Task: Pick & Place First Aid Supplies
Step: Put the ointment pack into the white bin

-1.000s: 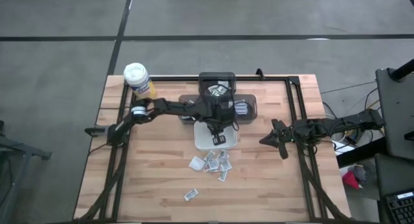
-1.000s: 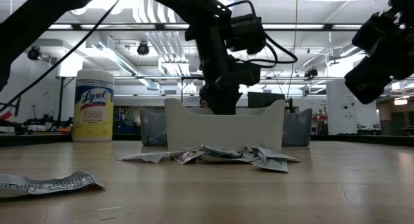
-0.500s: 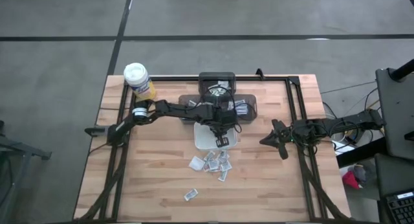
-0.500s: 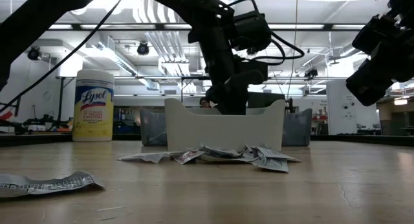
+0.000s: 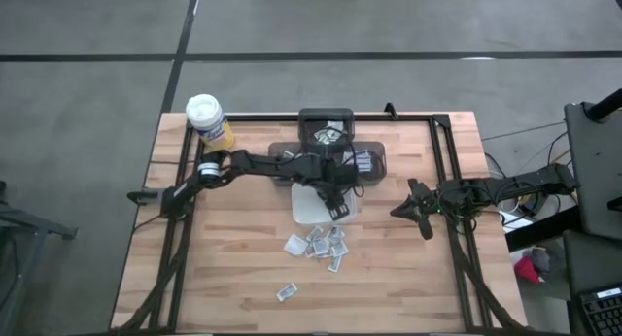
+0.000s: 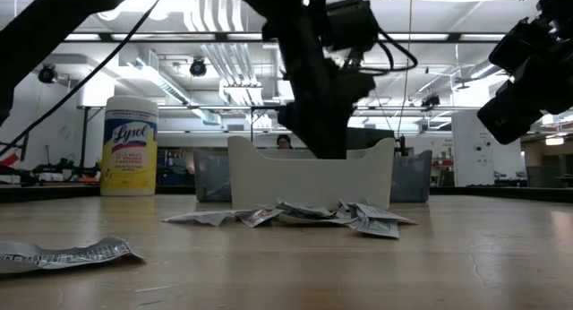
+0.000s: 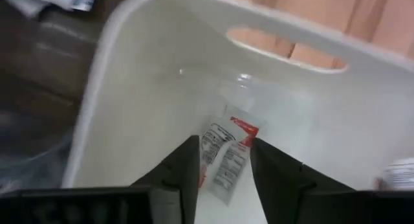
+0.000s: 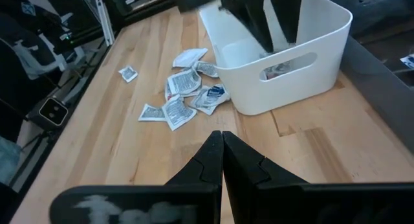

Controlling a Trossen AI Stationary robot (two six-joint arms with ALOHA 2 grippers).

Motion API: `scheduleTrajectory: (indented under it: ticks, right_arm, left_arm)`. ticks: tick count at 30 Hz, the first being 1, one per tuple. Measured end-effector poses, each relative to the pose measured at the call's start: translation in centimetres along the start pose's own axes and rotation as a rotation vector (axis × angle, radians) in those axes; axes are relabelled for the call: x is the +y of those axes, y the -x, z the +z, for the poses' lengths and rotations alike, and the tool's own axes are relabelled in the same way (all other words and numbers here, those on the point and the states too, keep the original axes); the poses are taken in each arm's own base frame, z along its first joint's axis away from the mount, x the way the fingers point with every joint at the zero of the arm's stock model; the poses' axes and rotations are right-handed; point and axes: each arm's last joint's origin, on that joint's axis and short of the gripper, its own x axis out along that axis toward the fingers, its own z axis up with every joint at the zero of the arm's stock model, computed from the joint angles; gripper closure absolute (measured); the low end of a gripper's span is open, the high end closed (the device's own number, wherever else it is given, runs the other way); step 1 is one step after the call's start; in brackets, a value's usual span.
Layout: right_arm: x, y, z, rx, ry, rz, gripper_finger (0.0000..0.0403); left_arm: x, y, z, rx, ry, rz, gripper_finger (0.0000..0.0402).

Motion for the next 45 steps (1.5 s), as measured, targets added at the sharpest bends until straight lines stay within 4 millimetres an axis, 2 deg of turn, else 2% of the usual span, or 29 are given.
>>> scheduleTrajectory:
  ticks: [9, 16, 23, 29, 36, 45]
  right_arm:
    - [0.0, 0.0, 0.0, 0.000, 0.001, 0.000, 0.0394]
    - [0.0, 0.0, 0.0, -0.001, 0.082, -0.001, 0.0394]
    - [0.0, 0.0, 0.0, 0.000, 0.087, -0.001, 0.0394]
    - [0.0, 0.0, 0.0, 0.000, 0.087, -0.001, 0.0394]
    - [0.0, 0.0, 0.0, 0.000, 0.087, -0.001, 0.0394]
    - [0.0, 0.0, 0.0, 0.000, 0.087, -0.001, 0.0394]
  left_arm:
    - [-2.9, 5.9, 0.4, 0.062, 0.114, 0.001, 0.0264]
    - [-7.8, 8.1, -2.4, 0.157, 0.202, 0.001, 0.0264]
    - [-13.5, 8.8, -6.4, 0.217, 0.257, -0.021, 0.0264]
    - [-16.9, 9.4, -9.2, 0.205, 0.330, 0.005, 0.0264]
    - [-18.3, 7.8, -12.4, 0.232, 0.451, 0.105, 0.0264]
    - [-18.8, 5.1, -14.9, 0.273, 0.437, 0.148, 0.0264]
